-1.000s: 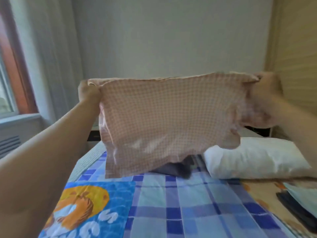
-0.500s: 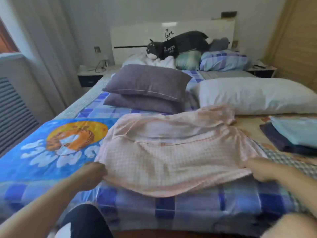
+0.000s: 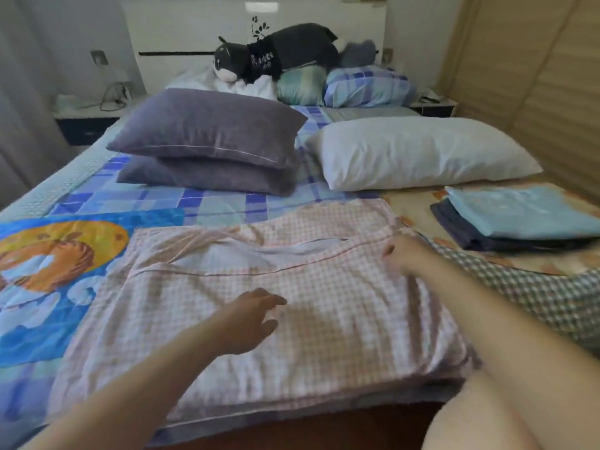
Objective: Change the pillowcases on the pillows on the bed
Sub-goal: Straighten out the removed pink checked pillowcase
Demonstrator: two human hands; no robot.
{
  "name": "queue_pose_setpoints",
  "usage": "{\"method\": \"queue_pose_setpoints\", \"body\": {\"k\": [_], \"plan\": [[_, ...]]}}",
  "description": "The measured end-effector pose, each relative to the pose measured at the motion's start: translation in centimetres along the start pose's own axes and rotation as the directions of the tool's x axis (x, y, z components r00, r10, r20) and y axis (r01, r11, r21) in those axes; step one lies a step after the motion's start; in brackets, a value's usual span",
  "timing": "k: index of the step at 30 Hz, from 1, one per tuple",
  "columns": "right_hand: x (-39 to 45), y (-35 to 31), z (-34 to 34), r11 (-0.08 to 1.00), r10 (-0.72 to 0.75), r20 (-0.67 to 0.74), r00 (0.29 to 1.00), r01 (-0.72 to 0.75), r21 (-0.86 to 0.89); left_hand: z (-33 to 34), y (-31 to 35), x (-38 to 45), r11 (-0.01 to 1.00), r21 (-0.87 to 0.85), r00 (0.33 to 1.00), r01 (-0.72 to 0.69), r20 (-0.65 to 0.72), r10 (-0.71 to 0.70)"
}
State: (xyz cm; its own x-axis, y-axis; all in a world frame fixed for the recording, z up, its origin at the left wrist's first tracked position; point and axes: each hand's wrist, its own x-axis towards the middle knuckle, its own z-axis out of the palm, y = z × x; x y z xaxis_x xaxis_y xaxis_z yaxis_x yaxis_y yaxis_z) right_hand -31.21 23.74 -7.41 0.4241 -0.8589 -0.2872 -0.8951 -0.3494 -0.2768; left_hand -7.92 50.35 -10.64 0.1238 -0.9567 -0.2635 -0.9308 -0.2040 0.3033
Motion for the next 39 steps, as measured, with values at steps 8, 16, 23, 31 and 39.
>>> {"method": "queue_pose_setpoints", "body": {"k": [8, 16, 23, 31, 39], "plan": [[4.4, 5.4, 1.0, 0.930, 0.321, -0.227, 0.920, -0.260, 0.261, 2.6, 5.0, 7.8, 0.982, -0.108, 0.934, -0.153, -0.339, 0.108], [6.5, 4.1, 1.6, 0.912, 0.294, -0.291, 0.911, -0.176, 0.371, -0.4, 14.2, 21.6, 0.943, -0.333, 0.972, -0.026, -0.227, -0.054], [7.9, 5.6, 2.3, 0.945, 0.195, -0.280, 0.940, -0.104, 0.310, 4.3, 16.9, 19.7, 0.939, 0.282, 0.849, -0.199, -0.429, 0.309], [5.3, 4.2, -0.1, 0.789, 0.191, -0.351, 0.917, 0.069, 0.610, 3.6, 17.7, 16.7, 0.964, 0.252, 0.903, -0.087, -0.388, 0.183], [-5.0, -3.1, -1.3, 0.294, -0.066, 0.059, 0.996, -0.037, 0.955, 2.4, 10.5, 5.2, 0.960, 0.037, 0.880, -0.278, -0.391, 0.270]]}}
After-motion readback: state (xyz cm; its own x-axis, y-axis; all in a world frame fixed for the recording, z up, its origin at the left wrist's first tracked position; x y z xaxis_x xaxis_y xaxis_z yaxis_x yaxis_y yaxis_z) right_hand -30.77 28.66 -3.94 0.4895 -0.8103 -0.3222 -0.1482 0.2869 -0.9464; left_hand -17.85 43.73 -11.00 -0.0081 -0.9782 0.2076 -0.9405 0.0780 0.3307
